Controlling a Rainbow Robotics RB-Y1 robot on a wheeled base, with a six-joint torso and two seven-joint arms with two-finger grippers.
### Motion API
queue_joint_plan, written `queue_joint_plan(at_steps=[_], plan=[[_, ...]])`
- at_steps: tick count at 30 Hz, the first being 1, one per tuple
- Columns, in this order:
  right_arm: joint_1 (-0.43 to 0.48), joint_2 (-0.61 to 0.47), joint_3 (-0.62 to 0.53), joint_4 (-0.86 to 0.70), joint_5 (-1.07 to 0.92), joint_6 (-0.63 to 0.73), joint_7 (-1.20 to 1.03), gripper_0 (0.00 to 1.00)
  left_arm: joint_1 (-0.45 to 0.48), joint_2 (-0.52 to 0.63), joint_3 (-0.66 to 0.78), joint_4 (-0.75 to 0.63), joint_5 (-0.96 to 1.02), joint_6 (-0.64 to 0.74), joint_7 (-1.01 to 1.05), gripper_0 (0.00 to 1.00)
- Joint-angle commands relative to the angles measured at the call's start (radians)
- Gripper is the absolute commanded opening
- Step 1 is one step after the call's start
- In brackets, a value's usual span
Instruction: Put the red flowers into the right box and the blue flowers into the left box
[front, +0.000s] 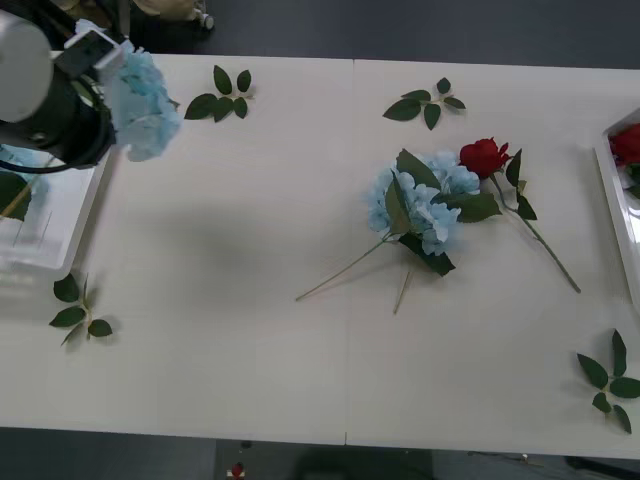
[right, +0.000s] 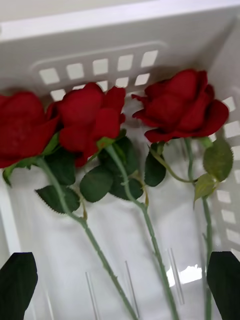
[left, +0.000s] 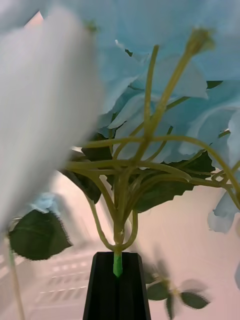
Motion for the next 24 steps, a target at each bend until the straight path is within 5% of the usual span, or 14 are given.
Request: queue_joint_plan(at_steps=[1,15,24], plan=[[-0.07,0.027,-0.003,-0.072,0.051,0.073,0.032,1.0,0.004,0.049,0.092,0.075,-0.041,-0.033,-0.172,0.0],[-0.083,0.182,0.153,-0.393,0.171,0.268,0.038,1.0,0.004,0.084,0.167,0.442,-0.296,-0.32,-0.339,0.0],[-0.083,0.218,0.388,-0.523,0.235,0.262,0.026,1.0,0.004,0.086,0.161,0.786,-0.382,-0.613,-0.339,0.0]])
